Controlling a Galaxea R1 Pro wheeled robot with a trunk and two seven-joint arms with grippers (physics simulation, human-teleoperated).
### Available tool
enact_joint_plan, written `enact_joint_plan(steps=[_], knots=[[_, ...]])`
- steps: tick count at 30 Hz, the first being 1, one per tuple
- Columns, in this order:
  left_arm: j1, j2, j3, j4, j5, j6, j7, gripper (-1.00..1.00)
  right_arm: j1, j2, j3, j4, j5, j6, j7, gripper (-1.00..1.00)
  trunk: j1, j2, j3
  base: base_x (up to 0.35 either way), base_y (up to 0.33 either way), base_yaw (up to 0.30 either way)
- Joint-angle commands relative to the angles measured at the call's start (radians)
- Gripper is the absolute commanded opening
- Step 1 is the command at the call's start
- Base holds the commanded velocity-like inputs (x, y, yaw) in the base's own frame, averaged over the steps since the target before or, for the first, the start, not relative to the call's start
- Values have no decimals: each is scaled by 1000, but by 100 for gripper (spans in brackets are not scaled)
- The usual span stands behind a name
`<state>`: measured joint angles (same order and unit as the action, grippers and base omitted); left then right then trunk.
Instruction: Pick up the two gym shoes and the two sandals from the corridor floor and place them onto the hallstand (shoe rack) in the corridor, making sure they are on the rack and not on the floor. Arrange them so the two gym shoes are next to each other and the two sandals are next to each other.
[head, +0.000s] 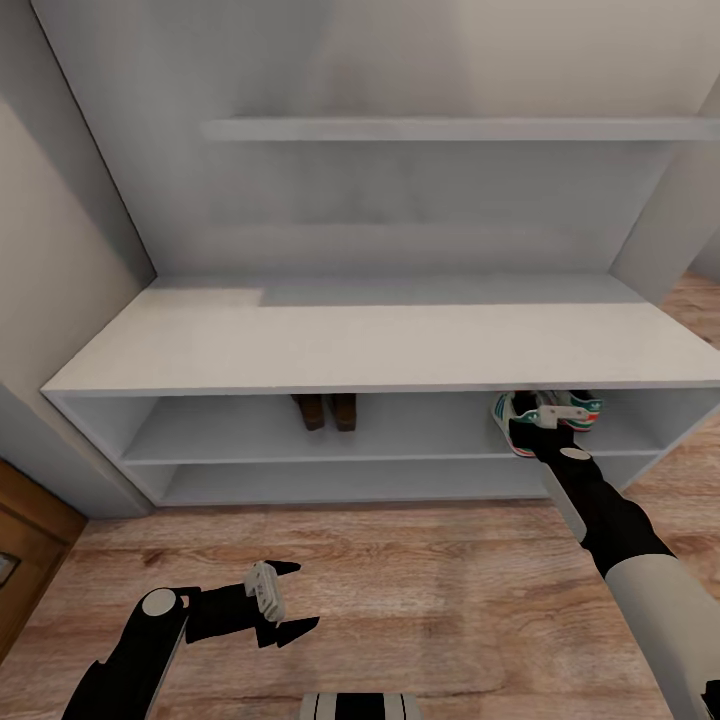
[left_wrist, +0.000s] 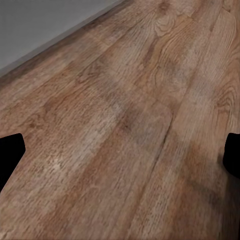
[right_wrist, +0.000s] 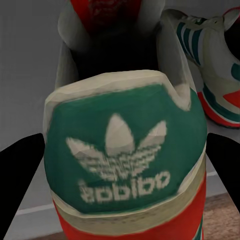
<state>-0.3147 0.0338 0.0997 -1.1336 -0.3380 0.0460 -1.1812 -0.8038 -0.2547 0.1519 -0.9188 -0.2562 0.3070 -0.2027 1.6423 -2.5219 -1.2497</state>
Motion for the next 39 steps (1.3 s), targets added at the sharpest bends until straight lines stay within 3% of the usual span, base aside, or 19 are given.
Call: enact_joint_plan(steps=[1, 39], knots=[[0, 0, 0, 0, 0, 0, 0, 100, 0, 0, 0, 0, 0, 0, 0, -100, 0, 0, 0, 0, 0, 0], [0, 0, 0, 0, 0, 0, -2, 100, 0, 2, 1, 54, 0, -116, 2, -100, 0, 0, 0, 0, 0, 0]])
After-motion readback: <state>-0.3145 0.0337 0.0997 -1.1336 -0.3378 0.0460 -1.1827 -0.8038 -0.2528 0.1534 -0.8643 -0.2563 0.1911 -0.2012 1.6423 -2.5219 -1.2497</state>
